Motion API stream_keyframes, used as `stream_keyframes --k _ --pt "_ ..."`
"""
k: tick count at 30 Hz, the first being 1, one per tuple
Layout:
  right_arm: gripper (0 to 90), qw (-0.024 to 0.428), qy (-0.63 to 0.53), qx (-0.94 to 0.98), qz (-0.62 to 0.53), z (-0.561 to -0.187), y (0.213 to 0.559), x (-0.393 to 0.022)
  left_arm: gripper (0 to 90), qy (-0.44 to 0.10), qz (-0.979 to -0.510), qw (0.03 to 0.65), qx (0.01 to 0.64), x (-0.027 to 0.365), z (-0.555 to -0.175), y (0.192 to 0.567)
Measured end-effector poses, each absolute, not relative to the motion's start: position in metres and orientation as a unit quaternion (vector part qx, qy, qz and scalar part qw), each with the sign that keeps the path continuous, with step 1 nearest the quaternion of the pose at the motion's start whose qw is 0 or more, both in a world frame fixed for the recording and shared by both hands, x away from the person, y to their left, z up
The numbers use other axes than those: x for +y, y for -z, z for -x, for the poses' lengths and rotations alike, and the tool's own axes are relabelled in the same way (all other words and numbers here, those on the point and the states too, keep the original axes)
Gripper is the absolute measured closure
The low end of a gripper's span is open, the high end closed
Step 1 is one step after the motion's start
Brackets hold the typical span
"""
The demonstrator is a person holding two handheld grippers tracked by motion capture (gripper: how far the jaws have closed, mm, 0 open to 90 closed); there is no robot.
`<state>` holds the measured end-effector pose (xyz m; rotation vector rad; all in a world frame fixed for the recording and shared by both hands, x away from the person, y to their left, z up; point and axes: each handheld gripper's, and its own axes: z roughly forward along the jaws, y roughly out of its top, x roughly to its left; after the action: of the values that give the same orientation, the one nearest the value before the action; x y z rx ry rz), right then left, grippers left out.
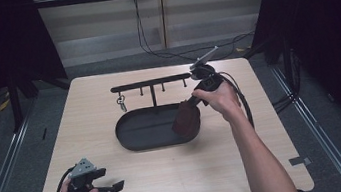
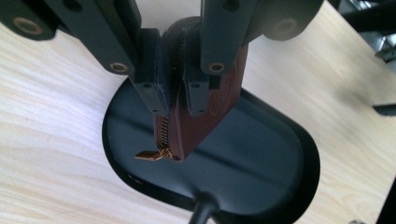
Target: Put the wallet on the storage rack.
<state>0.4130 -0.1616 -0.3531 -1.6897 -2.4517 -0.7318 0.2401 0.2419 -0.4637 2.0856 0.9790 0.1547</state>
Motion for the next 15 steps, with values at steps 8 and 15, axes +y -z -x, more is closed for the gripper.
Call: stream_keyframes --k 8,15 --pt "81.2 0.034 0.267 -0.772 0.575 -0.416 0.366 -0.165 16.0 -0.062 -0.825 0.406 0.387 0.242 -0.240 0.463" --pt "81.3 0.029 0.303 -0.754 0.582 -0.418 0.383 -0.168 16.0 -0.063 -0.825 0.405 0.388 0.242 -0.240 0.463"
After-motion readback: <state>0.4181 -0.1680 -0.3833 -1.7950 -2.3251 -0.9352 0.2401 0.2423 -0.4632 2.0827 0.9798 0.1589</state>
